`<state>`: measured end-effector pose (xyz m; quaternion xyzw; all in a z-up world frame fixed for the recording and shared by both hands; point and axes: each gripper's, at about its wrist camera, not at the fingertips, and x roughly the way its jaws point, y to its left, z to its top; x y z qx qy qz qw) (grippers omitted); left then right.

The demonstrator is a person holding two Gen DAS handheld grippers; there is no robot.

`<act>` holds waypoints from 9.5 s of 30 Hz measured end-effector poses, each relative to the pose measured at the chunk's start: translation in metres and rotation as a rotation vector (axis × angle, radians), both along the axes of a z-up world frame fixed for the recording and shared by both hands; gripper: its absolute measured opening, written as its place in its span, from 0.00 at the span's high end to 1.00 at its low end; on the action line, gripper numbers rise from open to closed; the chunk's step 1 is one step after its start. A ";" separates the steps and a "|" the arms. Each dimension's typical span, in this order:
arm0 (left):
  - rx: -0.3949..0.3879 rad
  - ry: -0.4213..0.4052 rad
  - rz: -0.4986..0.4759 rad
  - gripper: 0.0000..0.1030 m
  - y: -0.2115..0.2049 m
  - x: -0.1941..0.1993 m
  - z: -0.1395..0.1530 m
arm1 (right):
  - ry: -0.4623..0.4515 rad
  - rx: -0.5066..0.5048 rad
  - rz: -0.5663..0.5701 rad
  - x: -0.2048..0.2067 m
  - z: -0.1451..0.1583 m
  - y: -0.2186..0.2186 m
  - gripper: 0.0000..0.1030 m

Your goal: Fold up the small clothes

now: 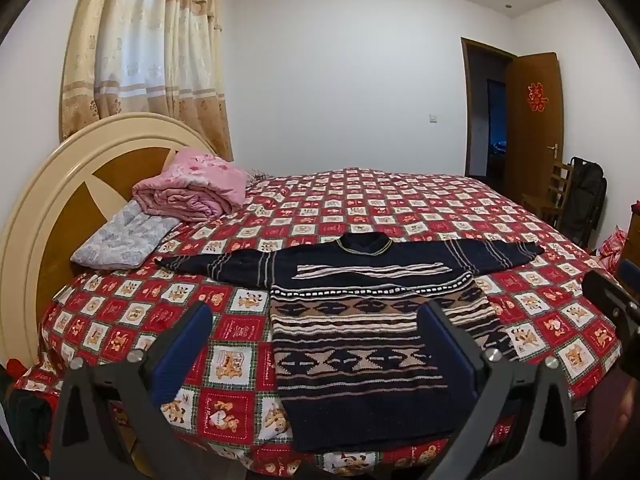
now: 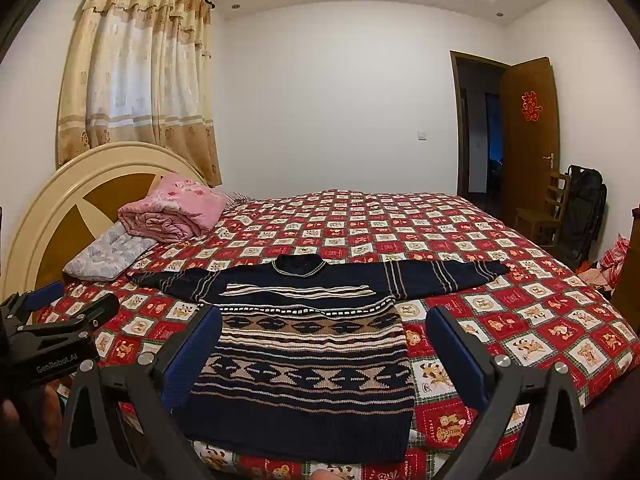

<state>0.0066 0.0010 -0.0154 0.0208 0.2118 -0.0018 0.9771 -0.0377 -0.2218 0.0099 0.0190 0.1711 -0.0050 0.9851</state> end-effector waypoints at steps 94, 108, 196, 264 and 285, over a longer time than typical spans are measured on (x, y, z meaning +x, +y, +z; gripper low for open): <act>0.093 0.226 0.008 0.00 -0.029 0.162 -0.097 | 0.202 0.012 -0.168 0.180 -0.101 -0.150 0.02; 0.175 0.246 0.077 0.00 -0.037 0.283 -0.127 | 0.312 0.078 -0.406 0.312 -0.111 -0.317 0.22; -0.262 0.627 -0.113 0.19 -0.147 0.429 -0.180 | 0.130 0.162 0.077 0.381 -0.174 -0.204 0.37; -0.109 0.468 0.024 0.46 0.008 0.396 -0.166 | 0.484 -0.217 0.294 0.394 -0.216 -0.106 0.36; -0.243 0.391 0.579 0.37 0.322 0.361 -0.172 | 0.412 -0.288 0.549 0.371 -0.173 0.066 0.36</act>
